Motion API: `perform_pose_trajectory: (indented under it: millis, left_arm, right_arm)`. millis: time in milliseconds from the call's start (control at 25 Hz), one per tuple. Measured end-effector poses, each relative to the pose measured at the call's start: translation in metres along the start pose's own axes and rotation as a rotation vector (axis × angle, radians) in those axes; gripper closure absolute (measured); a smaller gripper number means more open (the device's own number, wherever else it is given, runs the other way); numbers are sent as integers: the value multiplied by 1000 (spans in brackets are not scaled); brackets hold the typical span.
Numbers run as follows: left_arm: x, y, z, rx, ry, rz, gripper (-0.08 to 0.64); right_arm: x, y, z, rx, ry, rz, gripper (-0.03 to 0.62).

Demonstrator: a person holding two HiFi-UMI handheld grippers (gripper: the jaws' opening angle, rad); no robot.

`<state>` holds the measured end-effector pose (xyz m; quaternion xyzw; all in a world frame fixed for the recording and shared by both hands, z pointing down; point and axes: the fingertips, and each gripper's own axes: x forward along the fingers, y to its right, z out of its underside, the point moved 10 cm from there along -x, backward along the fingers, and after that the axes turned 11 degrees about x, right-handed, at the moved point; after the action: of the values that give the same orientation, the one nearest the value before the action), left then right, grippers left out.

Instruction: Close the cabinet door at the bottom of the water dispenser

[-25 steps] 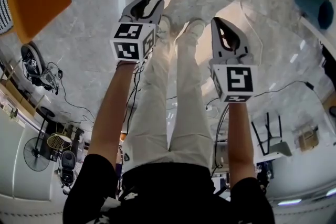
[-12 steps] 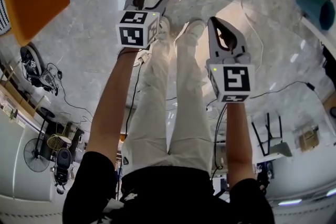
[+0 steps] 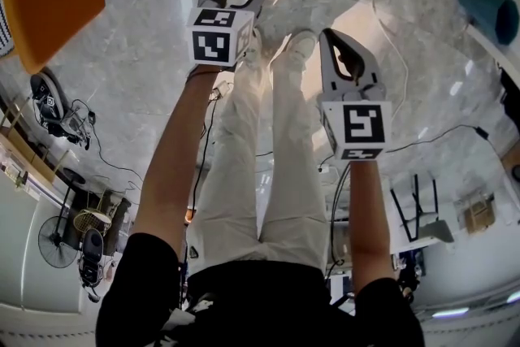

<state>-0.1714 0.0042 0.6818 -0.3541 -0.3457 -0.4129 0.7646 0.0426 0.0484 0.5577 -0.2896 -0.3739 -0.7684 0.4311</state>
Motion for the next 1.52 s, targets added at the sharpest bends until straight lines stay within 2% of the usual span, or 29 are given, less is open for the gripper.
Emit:
perform_pose_trajectory:
  millis: [320,560,800,1000,1520]
  left_arm:
    - [3,6,-2,-6,-1,2,302]
    - [10,19,-5,-26,-1,37,302]
    - [20,35,-13,0,-14,85,302]
    - [29,48,-19,59,-29,130,302]
    - [47,72,-36,119,-42,187,302]
  right_arm:
    - [-5,5,8,10,1,10,557]
    - [-9,12,13,21,5,19,557]
    - [-13,23,19,36,6,42,557]
    - [-15,30,25,61,2,59,557]
    - [-20,57,18,57,27,97,557]
